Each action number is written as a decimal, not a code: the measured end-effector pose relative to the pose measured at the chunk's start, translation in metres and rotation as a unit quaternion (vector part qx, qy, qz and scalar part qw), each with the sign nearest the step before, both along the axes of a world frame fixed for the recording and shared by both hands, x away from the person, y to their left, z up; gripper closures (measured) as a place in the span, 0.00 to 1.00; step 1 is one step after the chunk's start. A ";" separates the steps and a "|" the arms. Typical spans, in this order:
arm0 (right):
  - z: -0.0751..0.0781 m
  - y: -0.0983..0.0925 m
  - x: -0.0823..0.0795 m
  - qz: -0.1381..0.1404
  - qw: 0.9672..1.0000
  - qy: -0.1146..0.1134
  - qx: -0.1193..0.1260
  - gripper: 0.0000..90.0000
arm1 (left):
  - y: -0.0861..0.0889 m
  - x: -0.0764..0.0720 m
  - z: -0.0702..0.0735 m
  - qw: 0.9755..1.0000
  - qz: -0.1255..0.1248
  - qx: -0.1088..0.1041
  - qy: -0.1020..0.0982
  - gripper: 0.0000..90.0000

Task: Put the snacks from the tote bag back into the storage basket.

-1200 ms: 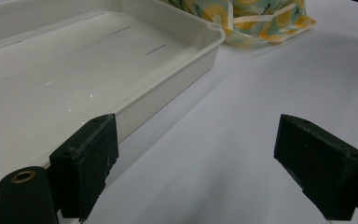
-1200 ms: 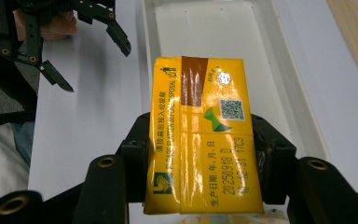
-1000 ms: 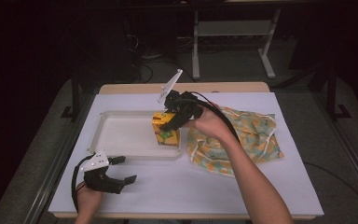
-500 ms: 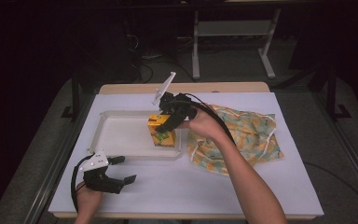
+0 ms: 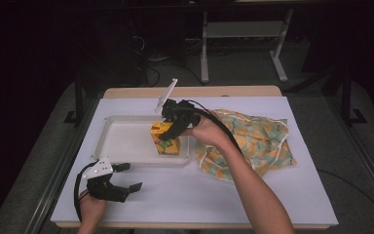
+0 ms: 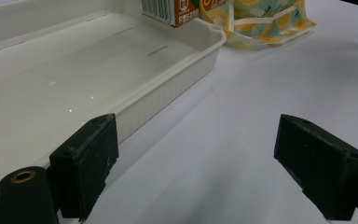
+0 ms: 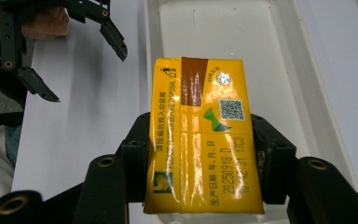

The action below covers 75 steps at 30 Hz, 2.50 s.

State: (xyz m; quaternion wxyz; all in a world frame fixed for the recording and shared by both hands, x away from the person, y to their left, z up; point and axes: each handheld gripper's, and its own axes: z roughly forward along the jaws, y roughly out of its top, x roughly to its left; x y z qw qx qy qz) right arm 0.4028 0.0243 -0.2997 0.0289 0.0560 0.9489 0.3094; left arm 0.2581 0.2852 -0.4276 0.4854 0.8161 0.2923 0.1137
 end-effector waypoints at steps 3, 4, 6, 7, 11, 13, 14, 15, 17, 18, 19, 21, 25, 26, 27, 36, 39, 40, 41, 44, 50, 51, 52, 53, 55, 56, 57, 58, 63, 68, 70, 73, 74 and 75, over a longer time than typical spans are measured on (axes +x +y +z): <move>-0.003 0.002 0.001 0.001 1.000 0.005 -0.002 0.54 | 0.000 0.000 0.000 1.000 0.000 0.000 0.001 0.15; -0.004 0.003 0.001 0.002 1.000 0.002 -0.002 0.54 | 0.000 0.000 0.000 1.000 0.000 0.000 0.001 0.15; -0.005 0.004 0.001 -0.002 1.000 0.004 0.000 0.54 | 0.000 0.000 0.000 1.000 0.000 0.000 0.001 0.15; -0.006 0.005 0.002 0.000 1.000 0.003 0.000 0.54 | 0.000 0.000 0.000 1.000 0.000 0.000 0.001 0.15; -0.010 0.008 0.002 0.002 1.000 0.007 -0.003 0.54 | 0.000 0.000 0.000 1.000 0.000 0.000 0.000 0.15; -0.012 0.009 0.002 0.004 1.000 0.009 -0.002 0.54 | 0.001 0.000 0.000 1.000 0.000 0.000 0.000 0.15; -0.013 0.010 0.003 0.004 1.000 0.008 -0.004 0.54 | 0.001 0.000 0.000 1.000 -0.001 0.000 0.000 0.15; -0.014 0.011 0.003 0.004 1.000 0.011 -0.005 0.54 | 0.001 0.000 0.000 1.000 -0.001 -0.001 0.000 0.15; -0.015 0.011 0.004 0.003 1.000 0.007 -0.005 0.54 | 0.000 0.000 0.000 1.000 -0.001 -0.001 0.000 0.15; -0.016 0.012 0.004 0.002 1.000 0.006 -0.003 0.54 | 0.000 0.000 0.000 1.000 -0.001 -0.001 0.000 0.15; -0.017 0.012 0.004 0.003 1.000 0.008 -0.004 0.54 | 0.000 0.000 0.000 1.000 0.000 -0.001 0.001 0.15; -0.018 0.013 0.005 0.003 1.000 0.007 -0.006 0.54 | 0.000 0.000 0.000 1.000 0.000 -0.002 0.001 0.15; -0.020 0.014 0.005 0.003 1.000 0.009 -0.010 0.54 | 0.000 0.000 0.000 1.000 -0.001 -0.001 0.001 0.15; -0.021 0.015 0.005 0.004 1.000 0.008 -0.008 0.54 | 0.000 0.000 0.000 1.000 -0.001 -0.001 0.001 0.15; -0.022 0.016 0.005 0.004 1.000 0.008 -0.008 0.54 | 0.000 0.000 0.000 1.000 -0.001 -0.001 0.000 0.15; -0.030 0.023 0.005 0.008 1.000 0.006 -0.026 0.54 | 0.000 0.001 0.000 1.000 -0.002 0.000 -0.002 0.15; -0.033 0.025 0.005 0.010 1.000 0.003 -0.028 0.54 | 0.001 0.001 0.000 1.000 -0.003 0.002 -0.003 0.15; -0.033 0.025 0.006 0.011 1.000 0.002 -0.026 0.54 | 0.001 0.001 0.000 1.000 -0.003 0.002 -0.003 0.15; -0.033 0.026 0.006 0.008 1.000 0.006 -0.027 0.54 | 0.001 0.001 0.000 1.000 -0.003 0.002 -0.003 0.15; -0.036 0.028 0.005 0.010 0.999 0.002 -0.031 0.54 | 0.000 0.001 0.000 1.000 -0.001 -0.002 -0.002 0.15; -0.043 0.027 0.008 0.005 1.000 0.005 -0.027 0.54 | 0.000 0.000 0.001 1.000 -0.001 -0.003 -0.001 0.15; -0.045 0.026 0.009 0.004 1.000 0.007 -0.022 0.54 | 0.000 0.000 0.001 1.000 0.000 -0.003 -0.001 0.15; -0.046 0.025 0.009 0.003 1.000 0.008 -0.020 0.54 | 0.000 0.000 0.001 1.000 -0.001 -0.002 0.000 0.15; -0.048 0.025 0.009 0.003 1.000 0.007 -0.020 0.54 | 0.001 0.000 0.001 1.000 -0.001 -0.002 -0.001 0.15; -0.052 0.025 0.010 0.003 1.000 0.008 -0.027 0.54 | 0.000 0.000 0.001 1.000 0.000 -0.003 -0.001 0.15; -0.054 0.026 0.010 0.003 0.999 0.010 -0.031 0.54 | 0.000 0.000 0.001 1.000 0.000 -0.003 -0.001 0.15; -0.056 0.025 0.010 0.005 1.000 0.010 -0.027 0.54 | 0.001 0.000 0.001 1.000 -0.001 -0.002 -0.001 0.15; -0.056 0.023 0.010 0.003 1.000 0.013 -0.021 0.54 | 0.000 0.000 0.001 1.000 0.000 -0.004 -0.002 0.15; -0.058 0.020 0.011 0.008 0.999 0.016 -0.026 0.54 | 0.000 0.000 0.001 1.000 0.000 -0.004 0.001 0.15; -0.059 0.018 0.009 0.007 1.000 0.016 -0.025 0.53 | -0.001 0.000 0.001 1.000 -0.001 0.000 0.001 0.15; -0.060 0.016 0.009 0.005 1.000 0.018 -0.023 0.53 | 0.000 0.000 0.001 1.000 -0.001 0.000 0.001 0.15; -0.061 0.015 0.009 0.007 1.000 0.016 -0.021 0.53 | 0.000 0.000 0.001 1.000 -0.002 0.001 0.001 0.15; -0.061 0.015 0.009 0.008 1.000 0.015 -0.021 0.53 | 0.000 0.000 0.001 1.000 -0.002 0.001 0.000 0.15; -0.061 0.015 0.008 0.010 1.000 0.012 -0.024 0.53 | 0.000 0.000 0.001 1.000 -0.002 0.001 0.000 0.15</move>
